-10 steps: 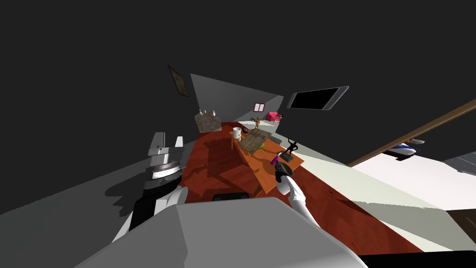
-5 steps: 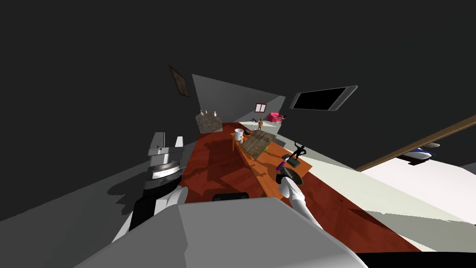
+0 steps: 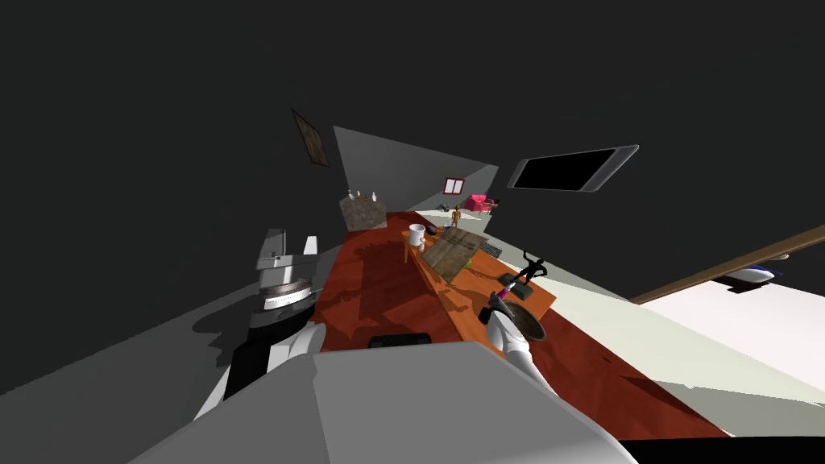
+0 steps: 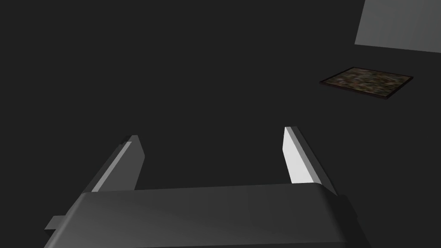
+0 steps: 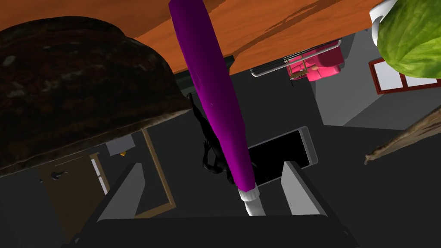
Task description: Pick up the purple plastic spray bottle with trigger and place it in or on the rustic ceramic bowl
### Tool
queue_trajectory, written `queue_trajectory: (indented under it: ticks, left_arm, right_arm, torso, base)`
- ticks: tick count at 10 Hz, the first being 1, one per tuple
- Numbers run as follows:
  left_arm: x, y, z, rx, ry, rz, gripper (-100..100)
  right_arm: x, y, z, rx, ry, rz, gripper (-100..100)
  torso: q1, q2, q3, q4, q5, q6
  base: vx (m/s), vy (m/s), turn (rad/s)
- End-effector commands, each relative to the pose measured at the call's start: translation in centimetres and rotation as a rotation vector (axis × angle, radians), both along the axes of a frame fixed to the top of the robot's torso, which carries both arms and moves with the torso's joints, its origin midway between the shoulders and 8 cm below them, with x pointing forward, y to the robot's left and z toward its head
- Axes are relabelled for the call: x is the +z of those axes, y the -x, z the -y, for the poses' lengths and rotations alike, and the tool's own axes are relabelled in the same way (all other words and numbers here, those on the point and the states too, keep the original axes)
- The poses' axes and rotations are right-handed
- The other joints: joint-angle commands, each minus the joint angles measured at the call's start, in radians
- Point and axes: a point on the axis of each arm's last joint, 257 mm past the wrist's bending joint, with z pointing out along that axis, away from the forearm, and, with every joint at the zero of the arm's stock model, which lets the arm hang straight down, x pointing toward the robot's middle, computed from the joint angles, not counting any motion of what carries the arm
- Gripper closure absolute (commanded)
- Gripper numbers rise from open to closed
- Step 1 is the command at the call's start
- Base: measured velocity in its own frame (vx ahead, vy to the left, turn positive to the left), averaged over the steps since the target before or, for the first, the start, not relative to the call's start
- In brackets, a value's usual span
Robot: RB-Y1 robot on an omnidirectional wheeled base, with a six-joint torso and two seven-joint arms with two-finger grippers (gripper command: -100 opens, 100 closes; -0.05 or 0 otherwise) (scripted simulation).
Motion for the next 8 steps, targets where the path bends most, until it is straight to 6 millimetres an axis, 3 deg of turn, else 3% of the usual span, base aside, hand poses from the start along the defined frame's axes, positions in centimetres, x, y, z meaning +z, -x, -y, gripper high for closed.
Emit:
queue_trajectory:
  ticks: [1, 2, 8]
  left_arm:
    - [0.0, 0.0, 0.0, 0.000, 0.000, 0.000, 0]
    - [0.0, 0.0, 0.0, 0.000, 0.000, 0.000, 0]
    - [0.0, 0.0, 0.0, 0.000, 0.000, 0.000, 0]
  right_arm:
    - [-0.1, 1.2, 1.3, -0.031, 0.035, -0.020, -100]
    - [-0.5, 1.7, 1.4, -0.033, 0.039, -0.038, -100]
    - [-1.4, 9.4, 5.2, -0.127, 0.209, -0.202, -100]
  torso:
    - [0.000, 0.000, 0.000, 0.000, 0.000, 0.000]
    - [-0.001, -0.001, -0.001, 0.000, 0.000, 0.000]
    - [-0.002, -0.003, -0.002, -0.001, 0.000, 0.000]
  base:
    - [0.131, 0.015, 0.026]
    - [0.118, 0.005, 0.018]
    - [0.155, 0.017, 0.021]
